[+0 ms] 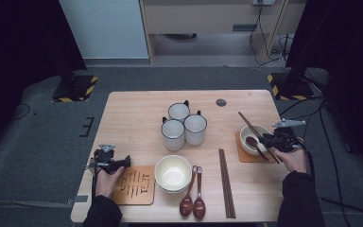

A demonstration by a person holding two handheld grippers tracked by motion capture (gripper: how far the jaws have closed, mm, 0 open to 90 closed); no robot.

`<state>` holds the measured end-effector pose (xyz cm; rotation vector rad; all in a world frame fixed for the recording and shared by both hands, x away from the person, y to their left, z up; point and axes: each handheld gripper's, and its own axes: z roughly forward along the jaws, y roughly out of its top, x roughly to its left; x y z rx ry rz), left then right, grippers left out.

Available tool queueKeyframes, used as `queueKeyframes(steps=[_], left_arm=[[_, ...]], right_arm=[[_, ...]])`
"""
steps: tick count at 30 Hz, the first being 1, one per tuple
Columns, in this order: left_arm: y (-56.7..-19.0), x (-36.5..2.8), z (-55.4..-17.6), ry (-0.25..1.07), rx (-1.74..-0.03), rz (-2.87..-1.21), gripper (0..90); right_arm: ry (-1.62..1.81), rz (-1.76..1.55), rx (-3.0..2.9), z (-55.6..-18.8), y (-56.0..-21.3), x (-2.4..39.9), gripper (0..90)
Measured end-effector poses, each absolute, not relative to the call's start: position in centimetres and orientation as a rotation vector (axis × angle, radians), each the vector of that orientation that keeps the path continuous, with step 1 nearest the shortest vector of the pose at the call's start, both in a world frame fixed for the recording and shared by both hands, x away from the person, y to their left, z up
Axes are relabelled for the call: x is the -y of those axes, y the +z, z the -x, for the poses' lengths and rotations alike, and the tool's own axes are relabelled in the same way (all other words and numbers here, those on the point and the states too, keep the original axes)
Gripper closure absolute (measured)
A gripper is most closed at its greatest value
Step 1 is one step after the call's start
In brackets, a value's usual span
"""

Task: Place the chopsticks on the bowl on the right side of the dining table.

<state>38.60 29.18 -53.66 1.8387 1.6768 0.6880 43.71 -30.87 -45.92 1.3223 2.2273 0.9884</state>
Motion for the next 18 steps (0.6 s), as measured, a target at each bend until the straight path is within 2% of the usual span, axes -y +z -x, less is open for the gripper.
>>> queueKeyframes(steps=[8, 18], left_arm=[[-53.66, -29.18, -38.60, 0.688, -1.677, -1.839, 0.4], [-53.67, -29.18, -38.60, 0.688, -1.677, -1.839, 0.4]], right_arm=[[0.971, -1.322, -2.243, -43.67, -46.04, 31.02, 77.3], [0.983, -1.314, -2.260, -43.58, -46.00, 31.21, 78.5]])
